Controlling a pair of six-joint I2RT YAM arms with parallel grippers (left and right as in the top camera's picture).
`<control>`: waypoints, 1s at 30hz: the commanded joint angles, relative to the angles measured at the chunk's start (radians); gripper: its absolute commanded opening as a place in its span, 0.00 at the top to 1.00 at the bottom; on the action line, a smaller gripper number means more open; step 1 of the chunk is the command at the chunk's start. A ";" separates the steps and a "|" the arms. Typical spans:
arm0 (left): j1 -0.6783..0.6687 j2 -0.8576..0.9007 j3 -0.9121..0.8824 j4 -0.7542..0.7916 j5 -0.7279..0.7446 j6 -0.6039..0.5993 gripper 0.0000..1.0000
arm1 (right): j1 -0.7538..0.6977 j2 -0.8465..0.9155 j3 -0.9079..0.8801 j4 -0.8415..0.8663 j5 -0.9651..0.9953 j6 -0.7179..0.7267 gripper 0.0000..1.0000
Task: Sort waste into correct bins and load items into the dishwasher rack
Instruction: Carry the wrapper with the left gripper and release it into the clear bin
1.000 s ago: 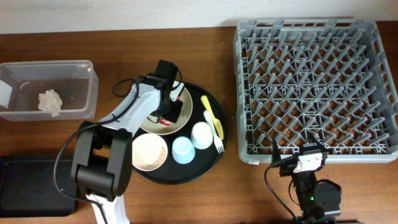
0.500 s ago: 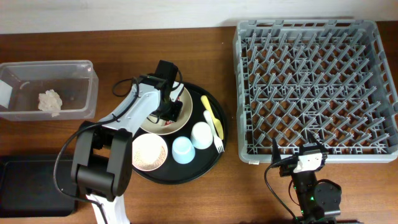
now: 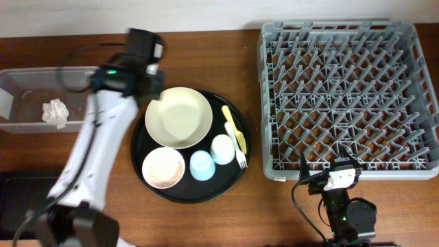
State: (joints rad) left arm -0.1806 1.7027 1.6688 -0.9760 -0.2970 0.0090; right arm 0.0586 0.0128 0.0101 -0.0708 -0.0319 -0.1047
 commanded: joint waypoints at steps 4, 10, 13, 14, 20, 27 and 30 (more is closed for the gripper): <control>0.290 -0.034 0.009 0.002 -0.013 -0.116 1.00 | -0.006 -0.005 -0.005 -0.005 -0.010 0.007 0.02; 0.418 0.074 0.008 0.060 -0.006 -0.181 0.99 | -0.006 -0.005 -0.005 -0.005 -0.009 0.007 0.02; 0.447 0.164 0.008 0.096 -0.003 -0.181 0.99 | -0.006 -0.005 -0.005 -0.005 -0.010 0.007 0.02; 0.456 0.188 0.008 0.106 0.008 -0.181 0.99 | -0.006 -0.005 -0.005 -0.005 -0.010 0.007 0.02; 0.505 0.295 0.008 0.148 0.050 -0.180 1.00 | -0.006 -0.005 -0.005 -0.005 -0.009 0.007 0.02; 0.506 0.318 0.001 0.143 0.124 -0.180 1.00 | -0.006 -0.005 -0.005 -0.005 -0.010 0.007 0.02; 0.506 0.340 0.001 0.150 0.125 -0.180 1.00 | -0.006 -0.005 -0.005 -0.005 -0.009 0.007 0.02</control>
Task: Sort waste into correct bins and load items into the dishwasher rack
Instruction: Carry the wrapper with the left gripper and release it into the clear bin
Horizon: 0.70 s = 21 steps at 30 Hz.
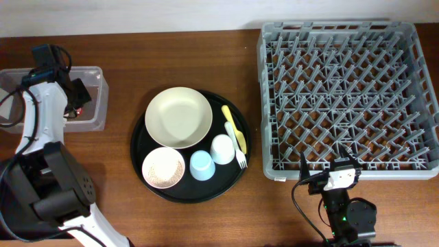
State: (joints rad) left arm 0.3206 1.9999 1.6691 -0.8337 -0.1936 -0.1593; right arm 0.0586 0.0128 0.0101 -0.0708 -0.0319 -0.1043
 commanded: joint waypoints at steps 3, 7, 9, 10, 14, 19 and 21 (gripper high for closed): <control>0.005 0.046 0.000 0.016 0.021 -0.012 0.99 | -0.006 -0.005 -0.005 -0.005 -0.010 0.007 0.02; 0.005 0.047 0.005 0.045 0.018 -0.011 0.54 | -0.006 -0.005 -0.005 -0.005 -0.010 0.007 0.02; 0.005 0.043 0.032 0.042 0.018 -0.002 0.45 | -0.006 -0.005 -0.005 -0.005 -0.010 0.007 0.02; 0.005 0.039 0.058 0.028 0.018 0.000 0.42 | -0.006 -0.005 -0.005 -0.005 -0.009 0.007 0.02; -0.008 -0.028 0.209 -0.096 0.026 0.002 0.36 | -0.006 -0.005 -0.005 -0.005 -0.010 0.007 0.02; -0.010 -0.259 0.246 -0.359 0.051 -0.175 0.20 | -0.006 -0.005 -0.005 -0.005 -0.010 0.007 0.02; -0.010 -0.352 0.246 -0.513 0.074 -0.188 0.19 | -0.006 -0.005 -0.005 -0.005 -0.010 0.007 0.02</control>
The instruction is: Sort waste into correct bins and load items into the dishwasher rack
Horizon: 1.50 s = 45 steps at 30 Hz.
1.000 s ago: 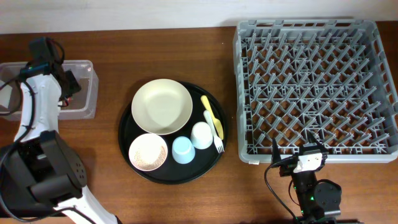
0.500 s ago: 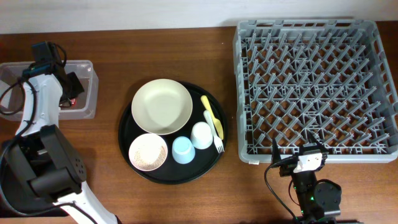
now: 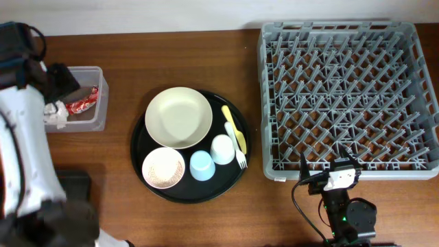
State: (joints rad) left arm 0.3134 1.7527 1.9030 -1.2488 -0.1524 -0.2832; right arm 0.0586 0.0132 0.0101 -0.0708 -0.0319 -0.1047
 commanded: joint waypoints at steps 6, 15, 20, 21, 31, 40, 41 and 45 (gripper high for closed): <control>-0.003 -0.224 -0.003 -0.289 -0.013 -0.064 0.62 | -0.006 -0.005 -0.005 -0.005 -0.009 0.007 0.02; 0.139 -0.554 -0.676 -0.011 -0.057 -0.241 1.00 | -0.006 -0.005 -0.005 -0.005 -0.010 0.007 0.02; 0.297 -0.615 -0.937 0.178 -0.051 -0.248 1.00 | -0.006 -0.005 -0.005 -0.005 -0.010 0.007 0.02; 0.340 -0.599 -0.970 0.216 -0.038 -0.247 1.00 | -0.006 -0.005 -0.005 -0.005 -0.010 0.007 0.02; 0.497 -0.213 -0.983 0.517 0.165 -0.247 1.00 | -0.006 -0.005 -0.005 -0.005 -0.009 0.007 0.02; 0.497 -0.089 -0.983 0.660 0.154 -0.191 1.00 | -0.006 -0.005 -0.005 -0.005 -0.010 0.007 0.02; 0.497 -0.085 -0.983 0.666 0.152 -0.191 1.00 | -0.006 -0.005 -0.005 -0.005 -0.009 0.007 0.02; 0.496 -0.056 -0.984 0.691 0.153 -0.194 1.00 | -0.006 -0.005 -0.005 -0.005 -0.010 0.007 0.02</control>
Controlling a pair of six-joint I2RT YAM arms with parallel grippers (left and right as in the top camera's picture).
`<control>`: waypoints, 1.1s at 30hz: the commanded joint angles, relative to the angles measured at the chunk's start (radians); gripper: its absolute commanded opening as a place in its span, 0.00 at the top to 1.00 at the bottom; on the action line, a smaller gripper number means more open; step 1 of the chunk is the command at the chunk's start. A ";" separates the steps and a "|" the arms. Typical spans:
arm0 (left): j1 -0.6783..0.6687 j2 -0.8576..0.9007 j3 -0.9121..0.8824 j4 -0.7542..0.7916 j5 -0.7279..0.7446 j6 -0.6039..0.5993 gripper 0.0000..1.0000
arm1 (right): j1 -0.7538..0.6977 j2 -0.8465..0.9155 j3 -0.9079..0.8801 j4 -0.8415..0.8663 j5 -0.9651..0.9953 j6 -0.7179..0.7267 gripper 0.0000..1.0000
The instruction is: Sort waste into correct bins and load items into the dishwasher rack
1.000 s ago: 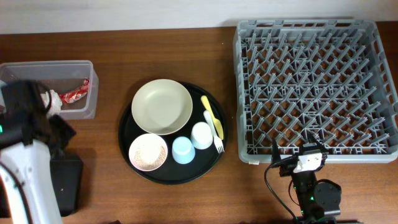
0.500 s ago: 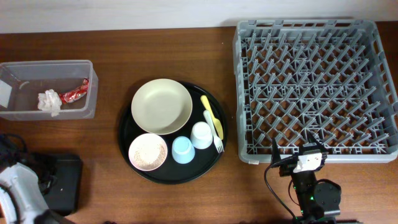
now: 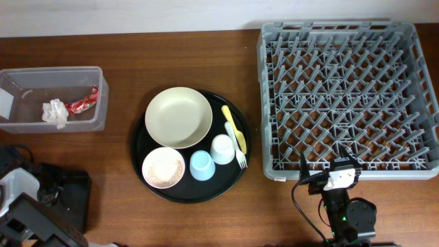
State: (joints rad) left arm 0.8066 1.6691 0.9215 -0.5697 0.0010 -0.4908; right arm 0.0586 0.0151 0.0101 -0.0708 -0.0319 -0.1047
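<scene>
A clear plastic bin (image 3: 27,75) at the left holds a crumpled white paper (image 3: 53,111) and a red wrapper (image 3: 82,103). The black tray (image 3: 221,184) carries a cream plate (image 3: 178,116), a speckled bowl (image 3: 163,167), a blue cup (image 3: 201,165), a white cup (image 3: 222,148) and a yellow fork (image 3: 234,136). The grey dishwasher rack (image 3: 346,96) at the right is bare. My left arm (image 3: 20,199) is folded at the bottom left corner, its fingers not made out. My right arm (image 3: 339,195) sits folded below the rack, its jaws unclear.
A dark mat (image 3: 68,199) lies under the left arm's base. Brown tabletop (image 3: 123,62) shows between the bin and the tray. The rack's near left corner stands close to the right arm.
My left arm was over the bin's left end with its gripper at the red wrapper. It is now folded at the bottom left corner, and the wrapper lies in the bin.
My left arm first reached to the tray's back left edge, and the bin held only the white paper. Then its gripper was over the bin with something red. After that the red wrapper showed inside the bin, and now the arm is withdrawn. The right arm stayed still.
</scene>
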 commanded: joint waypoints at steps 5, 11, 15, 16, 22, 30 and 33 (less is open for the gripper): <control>-0.002 0.038 -0.003 0.052 0.050 0.014 1.00 | -0.006 -0.007 -0.005 -0.005 -0.010 0.007 0.02; -0.018 0.038 -0.003 0.063 0.067 0.040 1.00 | -0.006 -0.007 -0.005 -0.005 -0.010 0.007 0.02; -0.067 0.038 -0.003 0.100 0.056 0.096 1.00 | -0.006 -0.007 -0.005 -0.005 -0.010 0.007 0.02; -0.067 0.038 -0.002 0.103 0.056 0.096 1.00 | -0.006 -0.007 -0.005 -0.005 -0.010 0.007 0.02; -0.067 0.004 0.016 0.061 0.055 0.096 1.00 | -0.006 -0.007 -0.005 -0.005 -0.010 0.007 0.02; -0.106 -0.298 0.227 -0.337 0.077 0.059 1.00 | -0.006 -0.007 -0.005 -0.005 -0.010 0.007 0.02; -0.249 -0.365 0.227 -0.422 0.223 0.150 1.00 | -0.006 -0.007 -0.005 -0.005 -0.010 0.007 0.02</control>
State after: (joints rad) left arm 0.6636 1.3388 1.1465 -0.9569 0.0872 -0.4152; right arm 0.0586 0.0151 0.0101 -0.0708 -0.0319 -0.1040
